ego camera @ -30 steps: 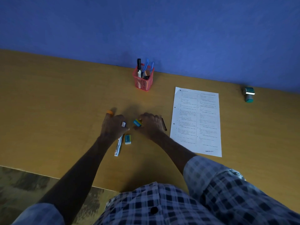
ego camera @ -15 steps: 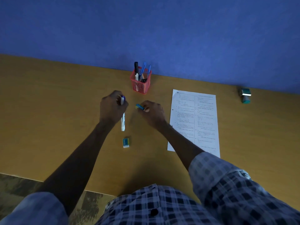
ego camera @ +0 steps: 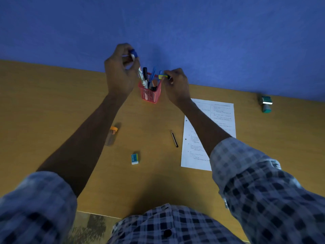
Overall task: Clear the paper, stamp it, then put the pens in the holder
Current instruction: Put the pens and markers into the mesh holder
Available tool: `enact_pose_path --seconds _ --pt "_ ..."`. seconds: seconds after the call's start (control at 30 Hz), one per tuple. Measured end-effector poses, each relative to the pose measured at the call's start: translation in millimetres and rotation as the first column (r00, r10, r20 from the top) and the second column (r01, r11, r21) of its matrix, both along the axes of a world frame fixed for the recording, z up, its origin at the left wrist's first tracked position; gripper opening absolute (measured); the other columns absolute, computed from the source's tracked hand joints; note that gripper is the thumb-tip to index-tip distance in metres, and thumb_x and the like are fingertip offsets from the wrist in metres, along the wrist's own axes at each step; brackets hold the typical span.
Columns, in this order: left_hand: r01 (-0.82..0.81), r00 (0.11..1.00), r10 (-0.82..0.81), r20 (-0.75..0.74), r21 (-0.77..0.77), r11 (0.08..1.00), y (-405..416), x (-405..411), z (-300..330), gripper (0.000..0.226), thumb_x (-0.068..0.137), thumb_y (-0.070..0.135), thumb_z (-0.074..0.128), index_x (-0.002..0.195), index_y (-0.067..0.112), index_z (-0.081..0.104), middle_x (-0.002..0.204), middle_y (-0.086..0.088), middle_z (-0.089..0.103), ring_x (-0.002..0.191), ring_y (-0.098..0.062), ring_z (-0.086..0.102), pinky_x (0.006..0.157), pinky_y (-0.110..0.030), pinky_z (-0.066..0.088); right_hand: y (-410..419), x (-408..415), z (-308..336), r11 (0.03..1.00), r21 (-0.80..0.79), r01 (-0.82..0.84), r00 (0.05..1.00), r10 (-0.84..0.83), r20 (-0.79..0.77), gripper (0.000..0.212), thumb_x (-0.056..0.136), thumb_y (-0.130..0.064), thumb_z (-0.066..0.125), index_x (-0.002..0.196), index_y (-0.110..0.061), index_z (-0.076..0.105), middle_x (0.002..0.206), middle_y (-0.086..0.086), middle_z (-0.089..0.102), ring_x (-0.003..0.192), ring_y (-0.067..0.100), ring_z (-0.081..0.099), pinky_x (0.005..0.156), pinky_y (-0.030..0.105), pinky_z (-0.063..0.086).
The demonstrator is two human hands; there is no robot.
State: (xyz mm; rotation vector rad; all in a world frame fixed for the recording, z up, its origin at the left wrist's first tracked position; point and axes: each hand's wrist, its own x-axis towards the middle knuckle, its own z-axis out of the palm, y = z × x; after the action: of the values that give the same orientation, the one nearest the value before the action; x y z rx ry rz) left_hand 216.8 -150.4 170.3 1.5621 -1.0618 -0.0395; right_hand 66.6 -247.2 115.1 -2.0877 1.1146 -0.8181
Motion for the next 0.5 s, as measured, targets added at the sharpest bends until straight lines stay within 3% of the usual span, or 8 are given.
enact_pose_path --seconds 0.07,0.17,0.33,0.5 --pt "0.032 0.999 -0.033 0.028 0.005 0.999 -9 0 -2 0.019 0.085 0.017 0.064 0.100 0.026 0.057 0.082 0.028 0.061 0.081 -0.007 0.070 0.076 -0.023 0.059 -6 7 3 1.000 0.001 -0.019 0.999 0.019 -0.051 0.026 0.089 -0.015 0.059 0.110 -0.009 0.070 0.108 0.012 0.059 0.087 0.023 0.064 0.079 0.031 0.051" --pt "0.059 0.996 -0.061 0.060 0.036 0.998 -19 1 -13 0.016 0.086 0.014 0.063 0.098 0.022 0.058 0.084 0.015 0.062 0.081 -0.014 0.070 0.079 -0.036 0.061 -9 15 5 0.999 -0.015 -0.038 0.993 0.037 -0.109 0.024 0.084 -0.015 0.065 0.106 -0.006 0.068 0.103 0.013 0.065 0.085 0.026 0.065 0.077 0.040 0.053" --pt "0.043 0.989 -0.062 0.134 0.141 0.989 -27 2 -34 0.015 0.085 0.013 0.064 0.098 0.007 0.061 0.086 -0.002 0.066 0.081 -0.013 0.070 0.078 -0.038 0.060 -9 25 2 0.998 -0.054 -0.045 0.985 0.035 -0.169 0.020 0.081 -0.007 0.067 0.100 -0.004 0.063 0.091 0.011 0.071 0.081 0.029 0.066 0.070 0.041 0.055" --pt "0.028 0.974 -0.085 0.210 0.262 0.965 -30 3 -47 0.016 0.084 0.013 0.067 0.098 0.007 0.061 0.089 -0.006 0.069 0.082 -0.017 0.070 0.073 -0.035 0.060 -16 32 -6 0.988 -0.095 -0.123 0.944 0.087 -0.319 0.018 0.089 -0.011 0.062 0.104 -0.004 0.069 0.100 0.011 0.072 0.089 0.026 0.067 0.079 0.038 0.054"
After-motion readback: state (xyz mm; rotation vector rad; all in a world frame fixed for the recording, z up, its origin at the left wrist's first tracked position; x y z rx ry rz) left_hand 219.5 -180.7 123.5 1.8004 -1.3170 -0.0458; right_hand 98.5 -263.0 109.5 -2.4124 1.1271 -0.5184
